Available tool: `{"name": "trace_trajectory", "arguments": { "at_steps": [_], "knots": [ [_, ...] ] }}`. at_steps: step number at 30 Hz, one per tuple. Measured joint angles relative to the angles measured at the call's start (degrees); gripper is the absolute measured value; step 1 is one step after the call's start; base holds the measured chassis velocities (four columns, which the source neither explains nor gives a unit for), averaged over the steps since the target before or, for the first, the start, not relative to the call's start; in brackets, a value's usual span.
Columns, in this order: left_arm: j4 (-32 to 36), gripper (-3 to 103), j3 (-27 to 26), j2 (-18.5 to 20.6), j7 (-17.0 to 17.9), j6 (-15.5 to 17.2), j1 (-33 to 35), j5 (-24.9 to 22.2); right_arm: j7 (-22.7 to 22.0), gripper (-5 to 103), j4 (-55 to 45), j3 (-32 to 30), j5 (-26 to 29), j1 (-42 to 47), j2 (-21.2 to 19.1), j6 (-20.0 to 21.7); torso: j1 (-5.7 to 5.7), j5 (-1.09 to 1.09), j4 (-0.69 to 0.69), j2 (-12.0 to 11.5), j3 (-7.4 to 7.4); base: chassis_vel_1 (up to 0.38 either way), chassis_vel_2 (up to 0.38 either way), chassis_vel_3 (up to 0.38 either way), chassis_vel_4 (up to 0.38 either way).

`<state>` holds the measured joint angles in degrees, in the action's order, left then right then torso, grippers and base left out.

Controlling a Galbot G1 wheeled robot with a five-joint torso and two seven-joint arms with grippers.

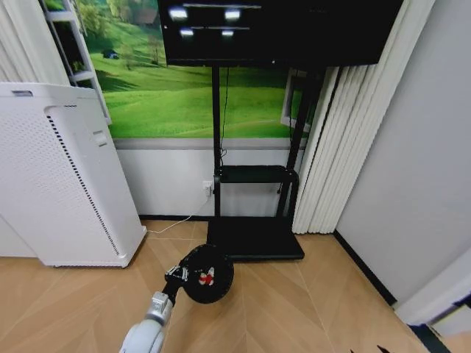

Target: Pick up the trash bin and place the garbage on the floor into it.

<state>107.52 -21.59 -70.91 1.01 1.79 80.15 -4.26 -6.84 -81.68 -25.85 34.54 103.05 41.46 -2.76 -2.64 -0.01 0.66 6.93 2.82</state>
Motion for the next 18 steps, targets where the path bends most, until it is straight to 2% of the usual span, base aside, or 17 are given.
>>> {"name": "trace_trajectory", "arguments": {
  "at_steps": [8,18],
  "knots": [
    [-1.37,7,0.71,-0.11,0.04,0.23,-1.05,-0.07,1.72,100,1.47,4.01,-1.5,-0.41,1.79,-2.03,0.0,0.0,0.01,0.0,0.0,0.0,0.0,0.0,0.0],
    [-2.06,7,0.83,0.07,0.08,0.36,-1.37,-0.11,1.97,100,2.42,7.28,-1.89,-2.02,1.96,-2.33,0.0,0.0,0.0,0.0,0.0,0.0,0.0,0.0,0.0]
  ]
}}
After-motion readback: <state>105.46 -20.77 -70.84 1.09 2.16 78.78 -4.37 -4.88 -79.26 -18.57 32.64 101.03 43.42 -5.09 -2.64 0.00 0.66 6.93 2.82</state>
